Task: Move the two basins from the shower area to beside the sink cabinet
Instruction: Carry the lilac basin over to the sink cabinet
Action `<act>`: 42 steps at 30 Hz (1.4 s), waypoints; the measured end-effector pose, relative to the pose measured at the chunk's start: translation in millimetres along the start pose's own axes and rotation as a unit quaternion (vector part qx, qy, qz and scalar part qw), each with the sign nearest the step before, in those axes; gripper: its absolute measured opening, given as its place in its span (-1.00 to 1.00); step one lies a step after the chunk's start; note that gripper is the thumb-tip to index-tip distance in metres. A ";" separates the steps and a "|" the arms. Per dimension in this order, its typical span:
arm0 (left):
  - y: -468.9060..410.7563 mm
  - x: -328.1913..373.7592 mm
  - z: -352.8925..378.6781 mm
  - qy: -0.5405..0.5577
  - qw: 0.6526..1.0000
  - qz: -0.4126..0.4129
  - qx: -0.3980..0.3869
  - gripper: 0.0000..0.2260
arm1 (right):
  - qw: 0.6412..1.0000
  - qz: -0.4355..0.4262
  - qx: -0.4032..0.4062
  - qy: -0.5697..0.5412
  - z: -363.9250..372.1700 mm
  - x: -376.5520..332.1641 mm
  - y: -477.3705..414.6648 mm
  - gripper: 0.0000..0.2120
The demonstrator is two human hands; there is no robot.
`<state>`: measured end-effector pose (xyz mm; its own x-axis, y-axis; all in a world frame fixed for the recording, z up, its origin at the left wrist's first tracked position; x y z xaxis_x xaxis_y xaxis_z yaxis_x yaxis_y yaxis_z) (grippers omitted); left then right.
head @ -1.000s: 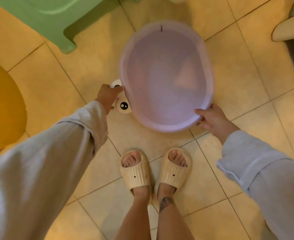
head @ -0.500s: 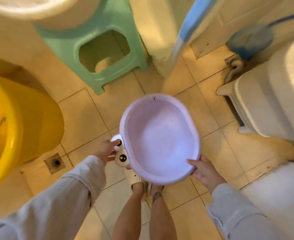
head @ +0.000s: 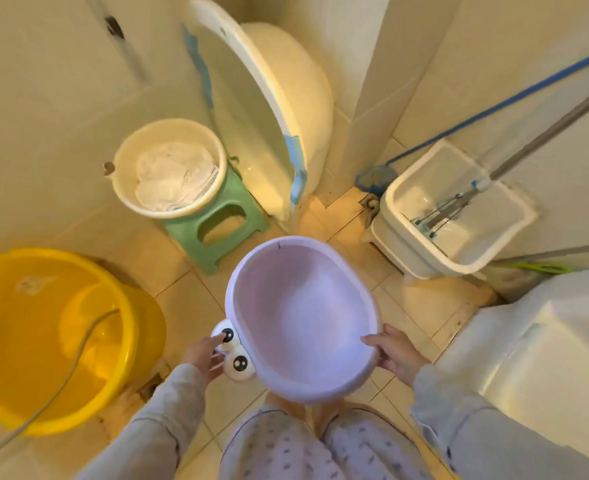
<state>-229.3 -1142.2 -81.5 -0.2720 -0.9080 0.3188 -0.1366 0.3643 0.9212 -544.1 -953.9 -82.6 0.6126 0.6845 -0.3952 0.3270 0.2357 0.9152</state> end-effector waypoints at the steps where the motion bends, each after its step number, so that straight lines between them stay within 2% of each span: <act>1: 8.4 5.2 -0.7 -0.002 1.000 0.010 -0.003 -0.67 | 1.000 -0.009 0.005 -0.003 -3.8 -3.9 7.8 -0.75; 12: 65.9 82.6 35.1 -0.047 0.989 0.094 -0.100 -0.97 | 0.988 -0.102 0.032 -0.114 -39.5 -33.8 56.6 -0.74; 20: 78.9 114.5 95.8 -0.129 0.970 0.128 -0.164 -0.90 | 0.960 -0.150 0.087 -0.222 -74.5 -14.3 87.5 -0.73; 26: 90.0 124.6 134.8 -0.256 0.929 0.143 -0.227 -0.86 | 0.920 -0.134 0.164 -0.330 -70.4 55.7 113.9 -0.67; 29: 93.6 117.9 149.7 -0.328 0.897 0.150 -0.257 -0.90 | 0.892 -0.117 0.199 -0.388 -49.9 105.6 126.5 -0.62; 34: 89.0 75.5 168.2 -0.465 0.828 0.146 -0.277 -0.90 | 0.817 -0.071 0.262 -0.509 -4.3 202.4 156.8 -0.67; 38: 107.5 10.3 187.5 -0.568 0.748 0.138 -0.315 -0.87 | 0.741 -0.021 0.316 -0.592 38.7 292.5 194.5 -0.62; 42: 145.7 -72.2 204.6 -0.663 0.640 0.135 -0.364 -0.90 | 0.647 -0.011 0.369 -0.667 80.1 368.2 241.3 -0.66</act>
<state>-424.5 -981.2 -15.9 -0.8270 0.3172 0.4642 0.4356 -0.1606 0.8857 -182.0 -700.2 -13.6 0.5176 -0.6337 -0.5749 0.2990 -0.4956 0.8155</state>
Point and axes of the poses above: each hand's wrist, its own y-axis away from the middle knuckle, its own z-axis out of the palm, x = y × z, the point moved 9 cm from there along -y, towards the middle knuckle
